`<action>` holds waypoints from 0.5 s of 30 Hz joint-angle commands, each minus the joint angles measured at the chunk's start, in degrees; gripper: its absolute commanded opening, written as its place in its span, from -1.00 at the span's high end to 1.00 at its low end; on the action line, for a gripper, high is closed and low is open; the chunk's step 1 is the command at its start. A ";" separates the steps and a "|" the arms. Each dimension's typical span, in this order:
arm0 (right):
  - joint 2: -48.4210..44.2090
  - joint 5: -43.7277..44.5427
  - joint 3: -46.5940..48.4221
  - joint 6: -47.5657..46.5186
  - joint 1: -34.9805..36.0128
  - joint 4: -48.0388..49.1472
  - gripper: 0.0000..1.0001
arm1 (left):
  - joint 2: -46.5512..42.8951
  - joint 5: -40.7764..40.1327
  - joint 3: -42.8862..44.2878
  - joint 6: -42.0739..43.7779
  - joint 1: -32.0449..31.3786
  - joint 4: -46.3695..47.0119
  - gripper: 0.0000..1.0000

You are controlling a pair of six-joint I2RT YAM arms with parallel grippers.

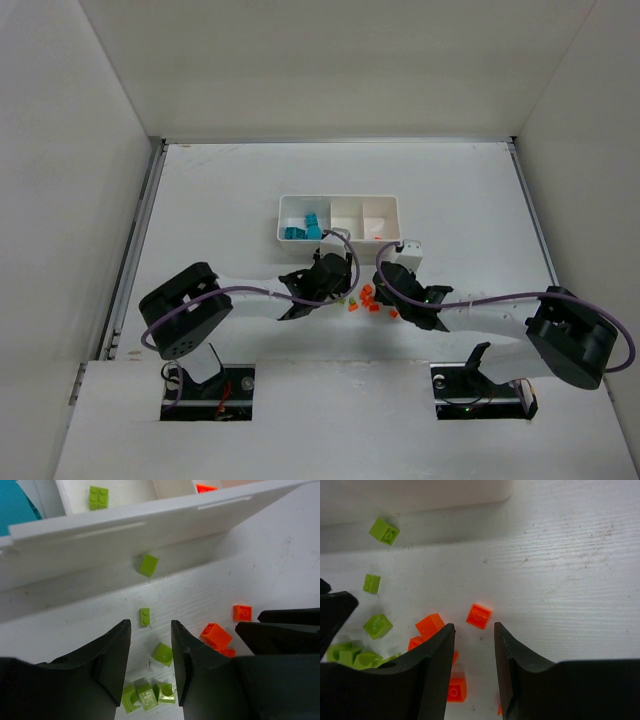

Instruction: Sort the legos into containers by color

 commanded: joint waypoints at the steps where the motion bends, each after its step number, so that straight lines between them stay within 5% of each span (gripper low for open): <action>1: -0.05 1.11 1.48 0.78 0.86 0.82 0.14 | 2.40 0.53 2.76 -0.12 -0.19 1.46 0.32; 11: -0.40 1.11 1.13 0.87 1.12 0.91 0.14 | 8.55 -0.08 4.17 0.76 0.17 3.57 0.48; 15: 0.04 1.11 1.39 0.87 1.12 0.91 0.14 | 9.09 -0.61 4.52 1.72 -0.01 3.66 0.70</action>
